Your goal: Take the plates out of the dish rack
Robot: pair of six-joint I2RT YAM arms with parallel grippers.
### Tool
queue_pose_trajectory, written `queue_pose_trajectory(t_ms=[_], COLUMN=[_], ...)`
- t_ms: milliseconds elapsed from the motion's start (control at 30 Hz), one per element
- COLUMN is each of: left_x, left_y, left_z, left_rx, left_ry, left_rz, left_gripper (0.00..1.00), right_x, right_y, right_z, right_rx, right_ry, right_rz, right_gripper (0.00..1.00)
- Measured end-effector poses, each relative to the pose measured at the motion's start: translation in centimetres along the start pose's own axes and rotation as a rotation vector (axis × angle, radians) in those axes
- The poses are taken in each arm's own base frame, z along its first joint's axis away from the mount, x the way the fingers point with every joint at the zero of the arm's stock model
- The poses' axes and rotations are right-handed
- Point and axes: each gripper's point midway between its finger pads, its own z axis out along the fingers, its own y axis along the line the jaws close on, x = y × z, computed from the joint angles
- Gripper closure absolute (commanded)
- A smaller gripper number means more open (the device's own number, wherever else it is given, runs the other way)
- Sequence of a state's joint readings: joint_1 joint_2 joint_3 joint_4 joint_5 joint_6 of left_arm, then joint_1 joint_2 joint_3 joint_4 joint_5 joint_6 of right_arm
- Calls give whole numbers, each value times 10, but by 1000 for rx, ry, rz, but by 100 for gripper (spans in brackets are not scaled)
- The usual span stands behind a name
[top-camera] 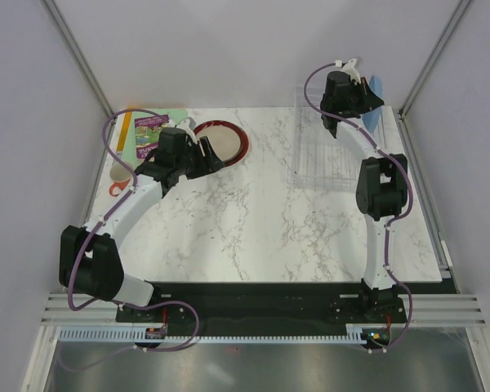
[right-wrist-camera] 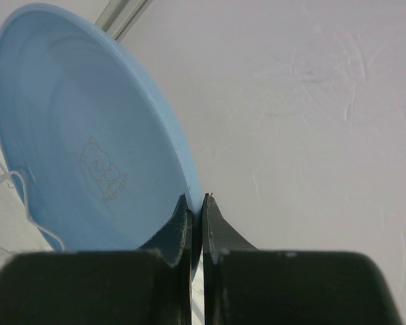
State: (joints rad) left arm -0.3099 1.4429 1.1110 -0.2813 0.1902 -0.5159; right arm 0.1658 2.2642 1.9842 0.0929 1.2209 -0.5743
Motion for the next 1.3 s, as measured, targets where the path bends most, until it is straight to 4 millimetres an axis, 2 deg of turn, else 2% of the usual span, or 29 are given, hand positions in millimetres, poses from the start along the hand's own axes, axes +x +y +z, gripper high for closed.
queue_pose_trajectory(t_ms=[200,367,533,733,900,967,1067,1167,1300], left_x=[1,3,5,4,-4,-8,-14,-18,-19], left_y=[0,-1,-2,-5,-18,-26,-41,-56,-75], left_z=[1,1,0,-5,-20,-27,-35,-38,-39], left_rx=[3,11,17,30,76,111,188,269,388], left_ry=[5,12,20,9,-21,-37,-70,-86,-93], left_rz=[-1,-1,-2,1,9,9,7,2,-15], left_gripper=[33,33,32,22,14,12,9,4,1], right_x=[-2,-8,-13,-28,-58,-69,-77,-68,-32], right_y=[-5,-18,-39,-72,-117,-132,-147,-147,-122], right_z=[-6,-10,-17,-37,-74,-93,-132,-167,-217], right_rx=[52,85,99,32,-200,-326,-578,-781,-1061], right_ry=[-13,-26,-36,-53,-121,-150,-187,-190,-115], right_rz=[-6,15,48,120,287,368,484,548,551], right_gripper=[100,100,100,100,100,100,100,100,100])
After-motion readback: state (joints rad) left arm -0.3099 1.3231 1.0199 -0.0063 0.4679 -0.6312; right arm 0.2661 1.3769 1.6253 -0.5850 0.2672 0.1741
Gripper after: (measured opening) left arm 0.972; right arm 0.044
